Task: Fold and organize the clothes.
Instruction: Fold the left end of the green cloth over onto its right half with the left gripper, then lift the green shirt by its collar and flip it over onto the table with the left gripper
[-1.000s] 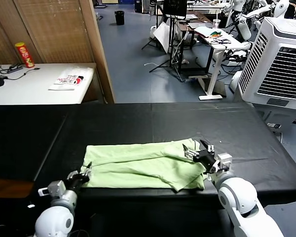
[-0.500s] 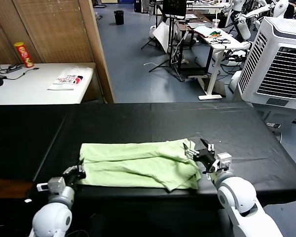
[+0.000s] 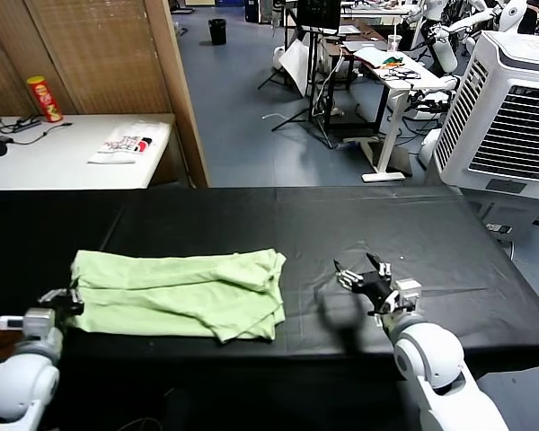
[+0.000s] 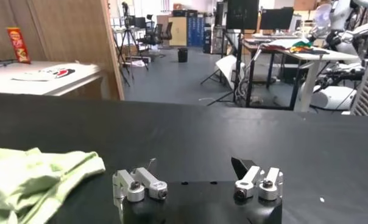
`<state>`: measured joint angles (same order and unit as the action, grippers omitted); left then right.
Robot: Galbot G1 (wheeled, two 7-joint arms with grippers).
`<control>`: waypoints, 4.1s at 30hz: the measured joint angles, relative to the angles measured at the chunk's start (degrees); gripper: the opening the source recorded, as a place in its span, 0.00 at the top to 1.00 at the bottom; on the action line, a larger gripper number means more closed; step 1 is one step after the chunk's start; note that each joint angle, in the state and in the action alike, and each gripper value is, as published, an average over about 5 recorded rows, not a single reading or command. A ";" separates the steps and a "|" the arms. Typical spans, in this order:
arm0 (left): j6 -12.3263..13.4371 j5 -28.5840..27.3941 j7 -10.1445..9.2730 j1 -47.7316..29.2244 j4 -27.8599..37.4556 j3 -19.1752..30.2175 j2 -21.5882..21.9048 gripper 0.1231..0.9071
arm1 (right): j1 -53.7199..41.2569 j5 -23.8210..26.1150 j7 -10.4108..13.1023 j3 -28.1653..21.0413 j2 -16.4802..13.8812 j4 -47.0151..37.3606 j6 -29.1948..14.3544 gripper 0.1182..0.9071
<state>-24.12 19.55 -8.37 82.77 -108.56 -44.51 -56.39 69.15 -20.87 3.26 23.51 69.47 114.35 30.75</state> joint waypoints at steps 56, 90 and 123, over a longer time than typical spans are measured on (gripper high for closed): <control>-5.49 6.02 -5.53 -6.98 -12.82 28.99 -30.02 0.16 | -1.05 2.76 -6.22 -5.97 2.47 -1.79 -3.55 0.14; 8.02 15.64 2.13 -1.76 -3.43 10.21 -29.29 0.14 | -3.30 6.72 -3.58 -10.85 4.24 -1.92 -9.95 0.14; 0.31 9.05 -2.03 -4.13 -4.43 5.73 -21.12 0.98 | 0.34 12.85 -0.81 -8.26 5.85 0.14 -5.88 0.14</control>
<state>-23.81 28.60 -10.40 78.64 -112.99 -38.78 -77.51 69.48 -8.02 2.45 15.26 75.32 114.49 24.87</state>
